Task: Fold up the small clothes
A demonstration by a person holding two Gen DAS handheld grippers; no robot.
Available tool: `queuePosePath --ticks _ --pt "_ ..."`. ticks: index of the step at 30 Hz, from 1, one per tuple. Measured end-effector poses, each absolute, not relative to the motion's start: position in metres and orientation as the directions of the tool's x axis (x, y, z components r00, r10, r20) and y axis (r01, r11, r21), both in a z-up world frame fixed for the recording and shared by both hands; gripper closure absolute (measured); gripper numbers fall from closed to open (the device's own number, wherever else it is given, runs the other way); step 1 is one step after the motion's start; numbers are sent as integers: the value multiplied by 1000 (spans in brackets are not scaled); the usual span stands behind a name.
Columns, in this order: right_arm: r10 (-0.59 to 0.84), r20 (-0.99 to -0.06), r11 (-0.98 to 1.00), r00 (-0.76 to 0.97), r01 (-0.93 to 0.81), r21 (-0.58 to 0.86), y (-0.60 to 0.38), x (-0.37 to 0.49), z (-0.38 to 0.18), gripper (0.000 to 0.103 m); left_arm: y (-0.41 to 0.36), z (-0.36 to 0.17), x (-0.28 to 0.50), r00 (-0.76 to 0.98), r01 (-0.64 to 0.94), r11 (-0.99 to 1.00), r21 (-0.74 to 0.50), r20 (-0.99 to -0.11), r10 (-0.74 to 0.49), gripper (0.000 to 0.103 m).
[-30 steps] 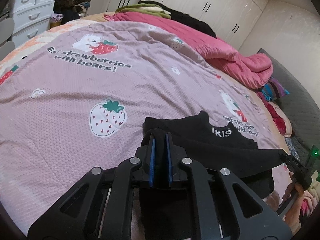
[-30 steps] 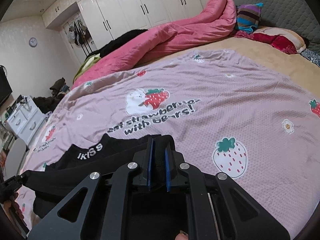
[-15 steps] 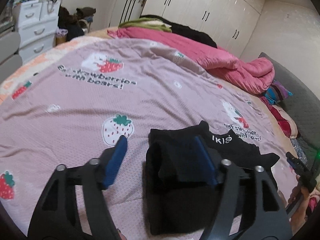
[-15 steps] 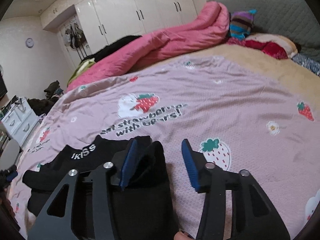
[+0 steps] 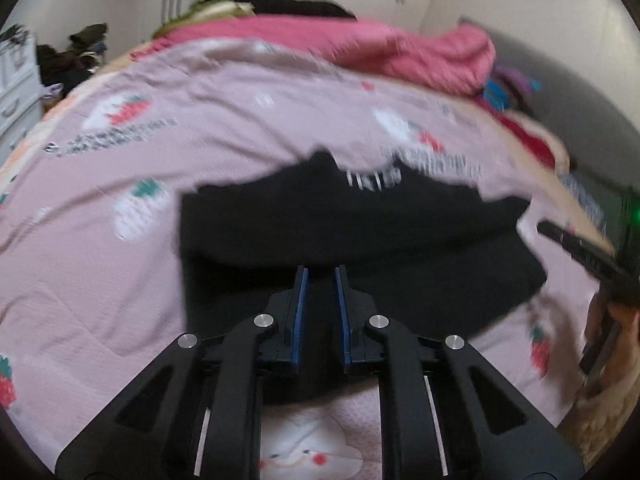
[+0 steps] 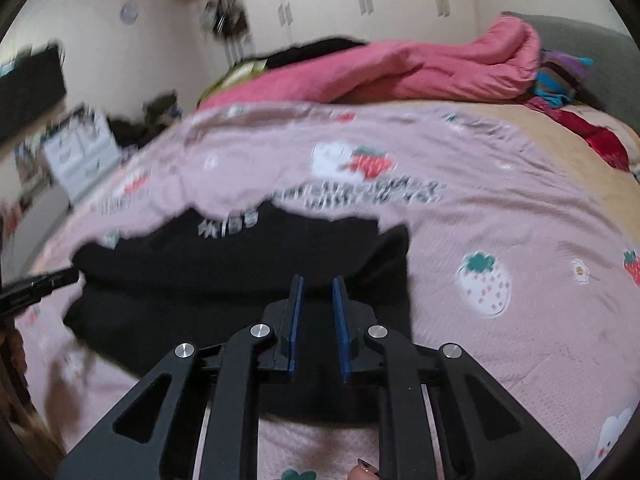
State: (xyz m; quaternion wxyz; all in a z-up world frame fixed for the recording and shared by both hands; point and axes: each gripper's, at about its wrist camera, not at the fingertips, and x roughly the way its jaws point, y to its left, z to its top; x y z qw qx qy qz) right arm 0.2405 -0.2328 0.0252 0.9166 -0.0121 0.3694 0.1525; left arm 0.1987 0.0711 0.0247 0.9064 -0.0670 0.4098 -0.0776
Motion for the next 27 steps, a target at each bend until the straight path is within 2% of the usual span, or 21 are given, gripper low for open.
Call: queuePosePath --ticks 8,15,18,21,25,26,27 --pt "183 -759 971 625 -238 38 -222 276 -15 89 59 -2 222 622 61 993 -99 -774 -116 95" --pt "217 -746 969 630 -233 85 -216 311 -18 89 87 -10 257 635 -24 980 -196 -760 -137 94" --pt "236 -728 967 644 -227 113 -218 323 -14 89 99 -5 264 662 -79 969 -234 -739 -124 80" --pt "242 -699 968 673 -220 123 -222 331 -5 88 118 1 271 695 -126 939 -320 -704 -146 79" --pt "270 -666 963 695 -207 175 -236 340 5 88 136 23 265 764 -144 924 -355 -633 -125 76" --pt "265 -661 964 702 -202 171 -239 342 7 88 140 28 262 778 -147 918 -369 -616 -123 74" --pt "250 -658 968 711 -190 162 -243 343 9 87 144 35 257 794 -158 917 -367 -600 -103 67"
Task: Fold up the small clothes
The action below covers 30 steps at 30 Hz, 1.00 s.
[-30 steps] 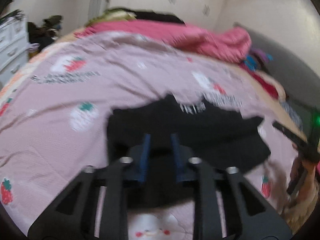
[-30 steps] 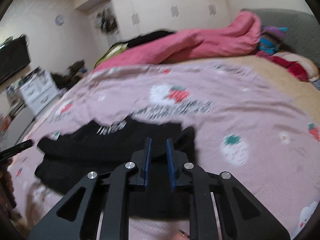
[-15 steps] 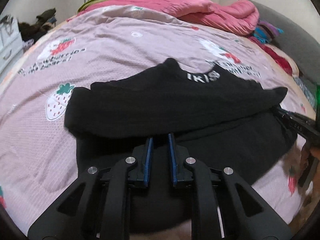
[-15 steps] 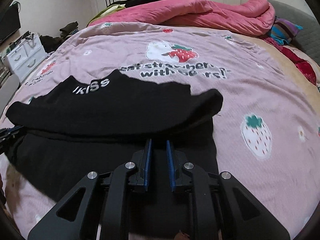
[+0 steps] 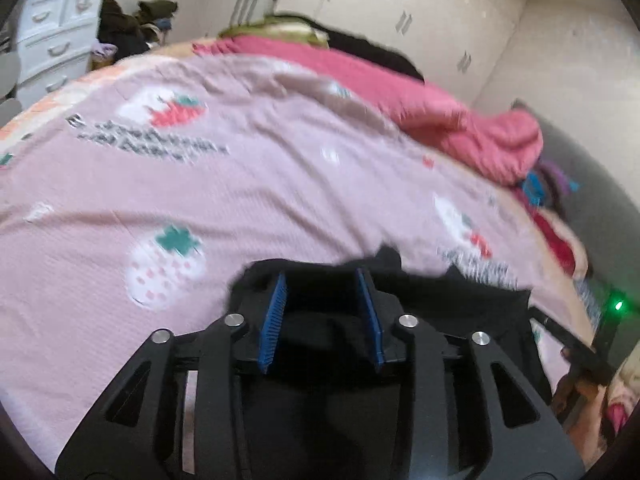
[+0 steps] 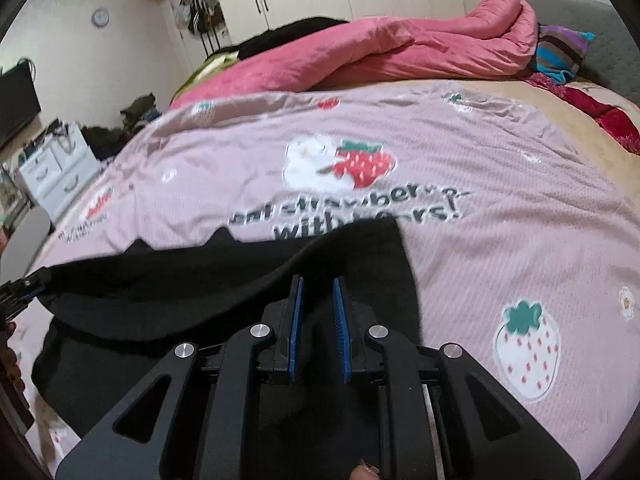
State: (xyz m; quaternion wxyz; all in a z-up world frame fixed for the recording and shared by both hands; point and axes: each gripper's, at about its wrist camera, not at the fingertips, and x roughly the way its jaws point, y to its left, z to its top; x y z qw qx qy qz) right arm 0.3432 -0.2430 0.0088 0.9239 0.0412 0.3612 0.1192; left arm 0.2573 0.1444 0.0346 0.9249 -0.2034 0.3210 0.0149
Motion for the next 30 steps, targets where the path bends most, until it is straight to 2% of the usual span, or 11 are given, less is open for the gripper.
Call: queuePosePath --ticks 1,3,4,9,14,16,17,18,19,24,30 --pt "235 -656 972 717 -176 155 -247 344 9 86 150 42 251 812 -169 918 -359 -579 -77 62" --pt "214 -656 977 724 -144 160 -258 347 9 71 158 52 243 831 -189 918 -349 -555 -40 58" --pt "204 -666 978 717 -120 170 -265 350 6 67 164 55 240 836 -200 916 -347 -549 -26 55" --pt "176 -725 983 665 -78 167 -280 360 -10 51 182 35 249 774 -242 907 -346 -633 -35 52" --pt "178 -746 984 641 -107 144 -270 362 -21 49 176 -5 269 679 -238 904 -354 -727 -106 52" --pt "186 -744 983 642 -122 141 -268 361 -22 52 172 -16 273 661 -225 904 -363 -738 -132 53" --pt "210 -741 978 638 -138 158 -267 360 -22 65 168 -18 274 662 -211 905 -370 -735 -146 59" --pt "221 -738 975 637 -144 167 -267 360 -21 87 164 -19 274 660 -198 910 -365 -736 -151 84" --pt "220 -736 975 640 -145 166 -267 359 -20 95 158 -17 275 662 -182 923 -339 -736 -140 91" --pt "239 -668 970 705 -145 195 -273 350 3 97 159 4 265 713 -162 926 -341 -689 -129 100" --pt "195 -664 980 722 -121 157 -273 353 -1 97 167 6 259 718 -176 931 -320 -688 -100 100"
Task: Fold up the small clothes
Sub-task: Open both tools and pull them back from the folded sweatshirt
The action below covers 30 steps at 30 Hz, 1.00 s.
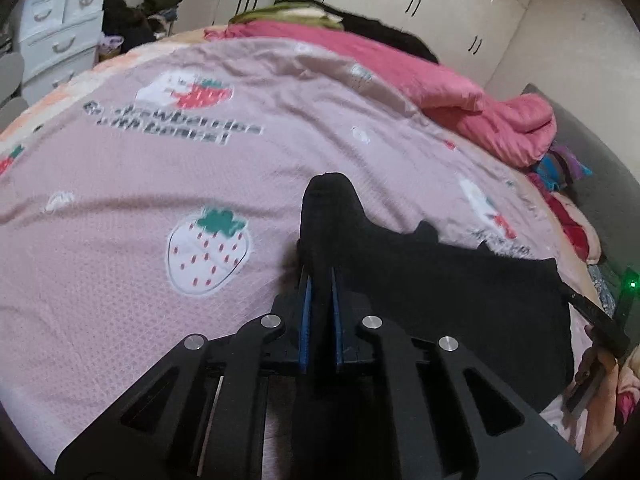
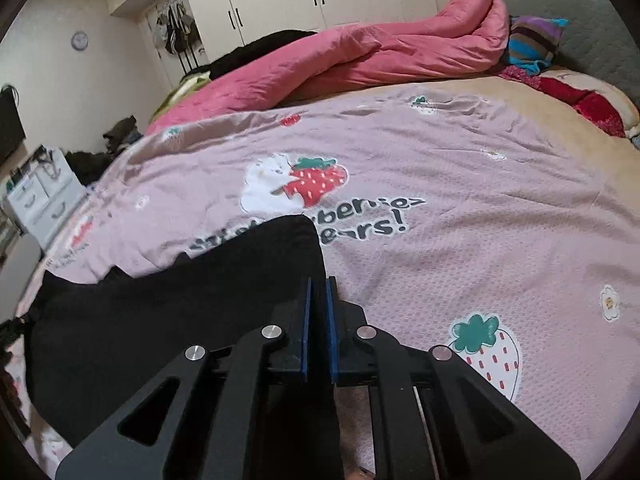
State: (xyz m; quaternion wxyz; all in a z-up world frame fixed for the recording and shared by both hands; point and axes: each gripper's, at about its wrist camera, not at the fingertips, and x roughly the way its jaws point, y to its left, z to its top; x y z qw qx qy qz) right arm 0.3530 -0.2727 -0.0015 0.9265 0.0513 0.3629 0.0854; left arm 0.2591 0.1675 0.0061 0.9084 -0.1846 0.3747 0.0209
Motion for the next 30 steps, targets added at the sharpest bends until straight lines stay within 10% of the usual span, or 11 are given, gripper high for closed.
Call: queuePosePath --ticks 8,14,30 --pt "151 -706 988 692 -120 94 -267 351 -16 95 161 -9 259 679 -176 948 -264 -730 -77 97" --pt "153 -727 988 670 -114 102 -272 341 -18 63 156 -4 251 675 -154 956 -250 -733 -83 92" --pt "234 -705 972 670 -159 171 -287 270 6 45 131 15 200 689 -75 968 -238 -715 -122 62"
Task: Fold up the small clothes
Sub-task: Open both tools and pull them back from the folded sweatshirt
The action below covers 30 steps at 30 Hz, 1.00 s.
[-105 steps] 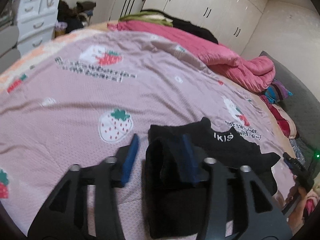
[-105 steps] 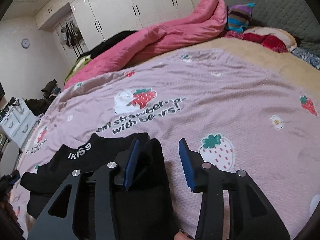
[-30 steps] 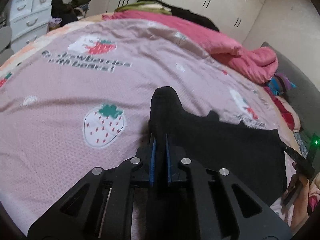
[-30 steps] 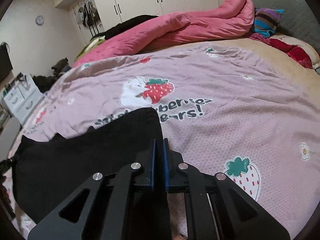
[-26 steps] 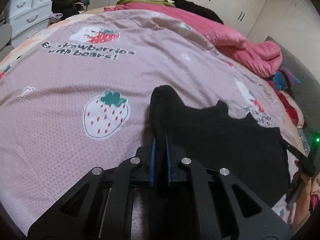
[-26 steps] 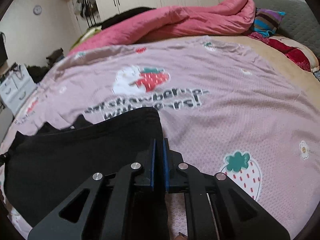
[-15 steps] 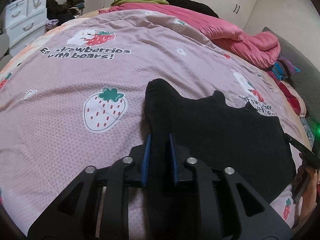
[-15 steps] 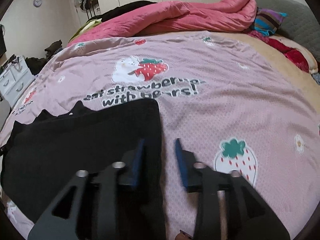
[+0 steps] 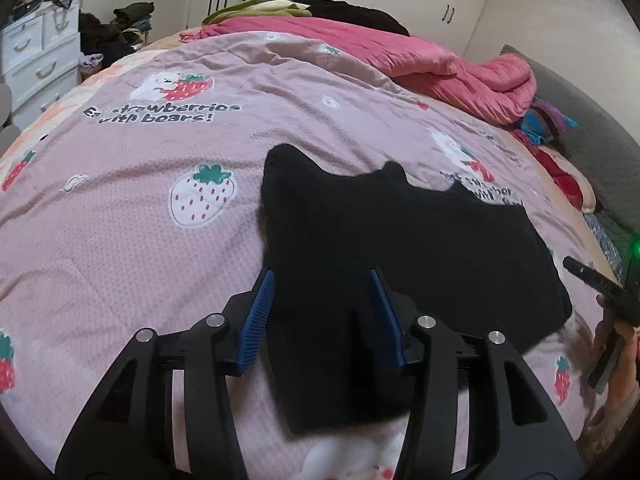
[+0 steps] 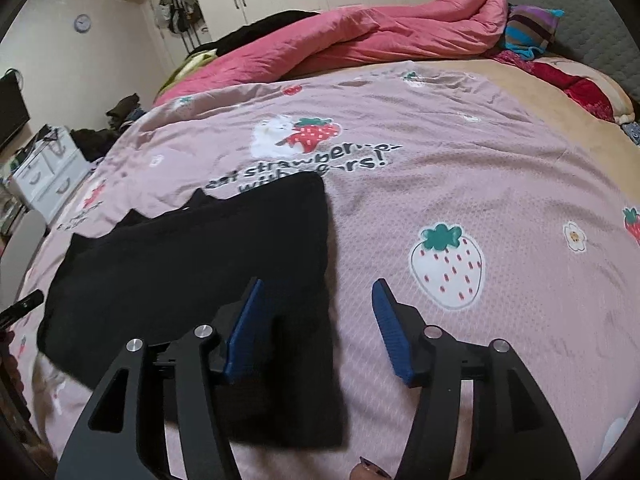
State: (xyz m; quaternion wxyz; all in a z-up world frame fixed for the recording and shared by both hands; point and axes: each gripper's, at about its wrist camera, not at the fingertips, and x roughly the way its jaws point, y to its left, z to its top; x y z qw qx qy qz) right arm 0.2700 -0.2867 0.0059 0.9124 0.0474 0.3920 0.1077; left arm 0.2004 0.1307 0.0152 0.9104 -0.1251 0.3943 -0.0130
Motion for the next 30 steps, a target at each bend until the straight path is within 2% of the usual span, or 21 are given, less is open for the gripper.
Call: queuePosePath --ticks 10,18,22,26,30 --pt "219 -681 958 699 -288 13 -249 236 12 40 105 12 181 663 -17 978 -210 -734 -146 55" --pt "294 -707 928 643 -368 51 -224 227 2 40 88 8 171 662 45 980 -192 -729 -174 54" --pt "279 -723 928 632 -372 33 -214 228 -3 40 82 2 173 641 54 983 -174 -749 -168 53" --pt "253 -781 935 571 -350 47 -214 234 -18 40 86 -11 178 595 45 978 -205 -781 -191 53" --pt "246 -796 941 553 -334 58 -219 231 -25 36 88 -14 177 586 51 974 -220 -783 -208 53"
